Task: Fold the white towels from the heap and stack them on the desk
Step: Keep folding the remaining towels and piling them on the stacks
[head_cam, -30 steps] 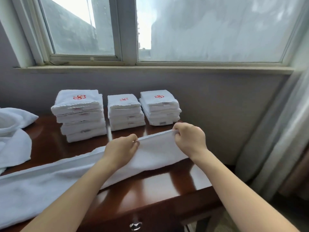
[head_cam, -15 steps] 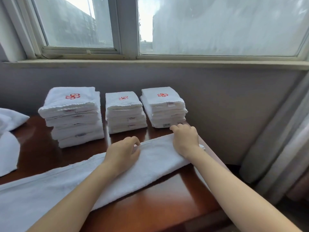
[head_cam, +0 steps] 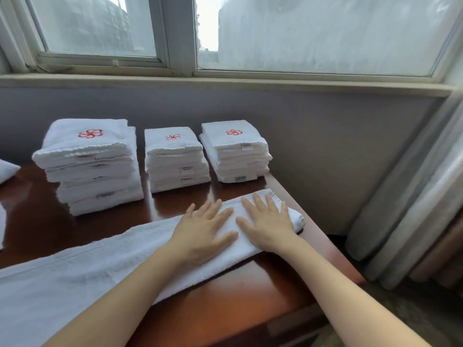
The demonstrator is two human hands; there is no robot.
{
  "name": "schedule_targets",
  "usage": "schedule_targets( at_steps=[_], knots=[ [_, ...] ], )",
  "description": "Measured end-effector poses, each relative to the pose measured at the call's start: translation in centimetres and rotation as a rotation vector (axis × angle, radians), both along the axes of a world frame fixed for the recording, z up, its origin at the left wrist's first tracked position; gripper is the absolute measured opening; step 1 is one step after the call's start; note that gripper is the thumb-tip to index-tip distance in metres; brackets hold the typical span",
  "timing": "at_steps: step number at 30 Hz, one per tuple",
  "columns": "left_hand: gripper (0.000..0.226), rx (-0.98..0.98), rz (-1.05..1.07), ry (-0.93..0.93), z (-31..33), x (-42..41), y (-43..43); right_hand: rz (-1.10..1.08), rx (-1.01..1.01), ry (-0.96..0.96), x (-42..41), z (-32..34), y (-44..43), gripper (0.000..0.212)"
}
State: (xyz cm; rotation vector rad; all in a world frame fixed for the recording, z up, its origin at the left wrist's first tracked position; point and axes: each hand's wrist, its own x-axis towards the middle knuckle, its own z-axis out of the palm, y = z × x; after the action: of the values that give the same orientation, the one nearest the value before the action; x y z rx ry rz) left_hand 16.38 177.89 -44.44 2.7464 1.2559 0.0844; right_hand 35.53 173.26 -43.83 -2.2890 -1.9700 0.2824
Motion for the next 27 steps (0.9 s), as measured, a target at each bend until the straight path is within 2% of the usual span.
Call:
schedule_targets(
  at_steps=[9,14,20,22,27],
  knots=[
    [0.075,0.013,-0.011,-0.021,0.0,2.4,-1.1,-0.036,-0.011,-0.028,2.2,0.1,-1.1,0.064],
    [0.066,0.007,-0.022,-0.131,0.7,3.6,-2.5,-0.038,-0.009,-0.051,4.1,0.1,-1.7,0.063],
    [0.063,0.124,0.066,0.030,0.9,-2.7,-4.1,-0.056,-0.008,-0.037,1.8,1.4,-2.1,0.058],
    [0.063,0.159,0.122,0.053,0.8,-6.0,-4.5,0.045,0.056,0.019,-1.3,1.9,-2.5,0.056],
    [0.060,0.131,0.312,0.057,0.3,-14.3,-5.8,0.463,0.193,0.166,-12.3,2.1,-3.6,0.052]
  ],
)
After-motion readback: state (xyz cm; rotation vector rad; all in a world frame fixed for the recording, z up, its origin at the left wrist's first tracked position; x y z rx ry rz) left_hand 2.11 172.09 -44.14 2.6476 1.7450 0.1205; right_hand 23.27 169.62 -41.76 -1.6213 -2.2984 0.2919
